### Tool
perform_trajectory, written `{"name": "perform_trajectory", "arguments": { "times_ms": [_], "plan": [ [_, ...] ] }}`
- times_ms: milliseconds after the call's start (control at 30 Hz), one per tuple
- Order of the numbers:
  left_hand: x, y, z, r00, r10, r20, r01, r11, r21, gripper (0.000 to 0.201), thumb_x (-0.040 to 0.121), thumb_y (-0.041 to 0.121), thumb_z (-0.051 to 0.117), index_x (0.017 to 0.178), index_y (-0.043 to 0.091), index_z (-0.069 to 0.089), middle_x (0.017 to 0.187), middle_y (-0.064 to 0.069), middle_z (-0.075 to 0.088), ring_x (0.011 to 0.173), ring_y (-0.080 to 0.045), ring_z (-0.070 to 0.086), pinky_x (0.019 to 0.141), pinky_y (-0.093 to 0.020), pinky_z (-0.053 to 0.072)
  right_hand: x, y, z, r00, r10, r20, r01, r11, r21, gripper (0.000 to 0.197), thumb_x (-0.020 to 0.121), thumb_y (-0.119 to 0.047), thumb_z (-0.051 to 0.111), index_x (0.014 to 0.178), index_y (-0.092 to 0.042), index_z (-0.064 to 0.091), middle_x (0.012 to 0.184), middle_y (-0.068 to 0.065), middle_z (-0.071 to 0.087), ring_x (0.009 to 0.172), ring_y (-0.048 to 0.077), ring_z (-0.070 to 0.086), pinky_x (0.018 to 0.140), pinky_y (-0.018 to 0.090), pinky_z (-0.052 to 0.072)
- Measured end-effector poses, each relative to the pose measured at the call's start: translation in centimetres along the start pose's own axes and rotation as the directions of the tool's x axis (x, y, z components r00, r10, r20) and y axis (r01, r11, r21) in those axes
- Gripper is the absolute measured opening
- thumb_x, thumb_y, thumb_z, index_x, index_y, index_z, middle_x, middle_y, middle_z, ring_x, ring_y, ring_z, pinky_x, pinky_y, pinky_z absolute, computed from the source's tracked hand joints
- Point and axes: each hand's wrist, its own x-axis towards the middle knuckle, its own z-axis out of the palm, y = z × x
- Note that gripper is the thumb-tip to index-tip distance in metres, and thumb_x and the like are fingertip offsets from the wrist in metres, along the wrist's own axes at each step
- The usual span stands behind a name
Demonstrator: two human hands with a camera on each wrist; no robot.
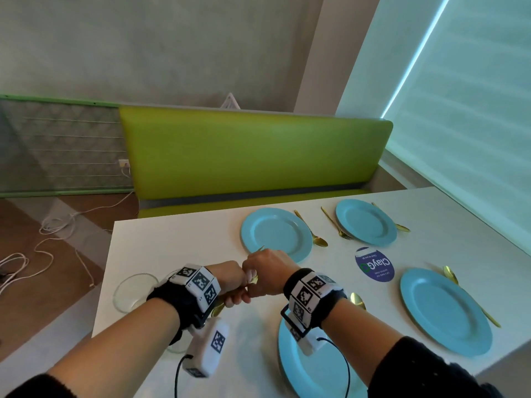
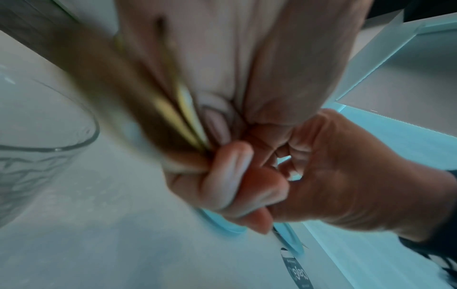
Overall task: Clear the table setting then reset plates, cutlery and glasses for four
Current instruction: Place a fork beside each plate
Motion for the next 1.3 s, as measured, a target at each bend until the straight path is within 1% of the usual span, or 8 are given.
{"name": "perform_trajectory", "arguments": {
  "times_ms": [300, 567, 700, 800, 1033, 1100, 1200, 1300],
  "plan": [
    [2.4, 1.6, -2.2, 0.997, -0.049, 0.057, 0.049, 0.999, 0.005, 0.029, 0.09, 0.002, 0.029, 0.072, 0.013, 0.049, 0.057, -0.003, 0.041, 0.031, -0.008, 0.032, 0.034, -0.014, 0.02, 2.7, 2.1, 0.0, 0.999, 0.022, 0.049, -0.023, 1.0, 0.013, 0.019, 0.074, -0.026, 0.068, 0.09, -0.016, 0.068, 0.099, 0.002, 0.068, 0.097, 0.023, 0.06, 0.07, 0.028, 0.042],
    [4.9, 2.5, -3.0, 0.997, -0.058, 0.046, 0.057, 0.998, 0.028, 0.026, 0.096, 0.012, 0.033, 0.07, 0.016, 0.036, 0.057, -0.001, 0.034, 0.025, -0.005, 0.025, 0.035, -0.007, 0.017, 4.7, 4.3, -0.2, 0.997, 0.066, 0.026, -0.07, 0.973, 0.219, 0.024, 0.077, -0.012, 0.063, 0.098, -0.017, 0.072, 0.097, 0.0, 0.074, 0.096, 0.017, 0.065, 0.085, 0.028, 0.053],
    [5.7, 2.3, -4.8, 0.996, -0.033, -0.084, 0.038, 0.998, 0.058, 0.02, 0.096, 0.013, 0.036, 0.078, 0.012, 0.042, 0.062, -0.004, 0.048, 0.043, -0.011, 0.034, 0.034, -0.011, 0.023, 6.4, 4.8, -0.3, 0.997, 0.061, 0.045, -0.068, 0.981, 0.184, 0.024, 0.084, -0.013, 0.057, 0.102, -0.019, 0.073, 0.104, -0.001, 0.073, 0.103, 0.017, 0.063, 0.089, 0.03, 0.052],
    [5.8, 1.8, -7.4, 0.968, -0.024, -0.249, 0.034, 0.999, 0.035, 0.015, 0.097, 0.009, 0.03, 0.094, 0.006, 0.044, 0.066, -0.007, 0.054, 0.048, -0.016, 0.043, 0.04, -0.018, 0.029, 7.8, 5.6, 0.5, 0.983, 0.16, 0.084, -0.172, 0.971, 0.163, 0.022, 0.086, -0.019, 0.058, 0.101, -0.023, 0.073, 0.107, 0.0, 0.071, 0.106, 0.019, 0.059, 0.089, 0.031, 0.05],
    [6.8, -0.4, -12.4, 0.884, -0.086, -0.46, -0.055, 0.957, -0.284, 0.015, 0.099, 0.007, 0.034, 0.091, 0.003, 0.046, 0.065, -0.009, 0.048, 0.039, -0.016, 0.05, 0.034, -0.015, 0.034, 12.2, 6.8, 2.2, 0.903, 0.38, 0.202, -0.42, 0.881, 0.217, 0.032, 0.092, -0.026, 0.053, 0.115, -0.009, 0.067, 0.123, 0.008, 0.063, 0.117, 0.025, 0.055, 0.101, 0.033, 0.045],
    [7.1, -0.8, -12.7, 0.877, -0.088, -0.472, -0.081, 0.942, -0.325, 0.011, 0.099, 0.008, 0.038, 0.097, 0.003, 0.048, 0.065, -0.009, 0.049, 0.049, -0.018, 0.047, 0.042, -0.023, 0.036, 13.9, 6.7, 3.2, 0.87, 0.445, 0.21, -0.484, 0.85, 0.206, 0.035, 0.093, -0.025, 0.049, 0.12, -0.008, 0.063, 0.126, 0.009, 0.061, 0.118, 0.025, 0.055, 0.097, 0.027, 0.047],
    [7.4, -1.4, -12.8, 0.893, -0.073, -0.443, -0.115, 0.917, -0.382, 0.011, 0.098, 0.008, 0.041, 0.098, 0.003, 0.051, 0.066, -0.009, 0.051, 0.051, -0.018, 0.047, 0.042, -0.022, 0.039, 16.3, 6.8, 4.9, 0.827, 0.497, 0.264, -0.557, 0.79, 0.257, 0.037, 0.09, -0.023, 0.055, 0.123, -0.006, 0.06, 0.127, 0.011, 0.059, 0.119, 0.025, 0.055, 0.066, 0.015, 0.041],
    [7.6, -1.5, -12.8, 0.903, -0.059, -0.426, -0.138, 0.899, -0.416, 0.014, 0.098, 0.01, 0.041, 0.094, 0.005, 0.053, 0.07, -0.009, 0.055, 0.055, -0.018, 0.051, 0.048, -0.024, 0.042, 17.9, 6.7, 6.1, 0.797, 0.521, 0.307, -0.602, 0.733, 0.318, 0.039, 0.087, -0.02, 0.06, 0.122, -0.005, 0.059, 0.123, 0.011, 0.061, 0.118, 0.025, 0.056, 0.051, 0.016, 0.031]
  ]
}}
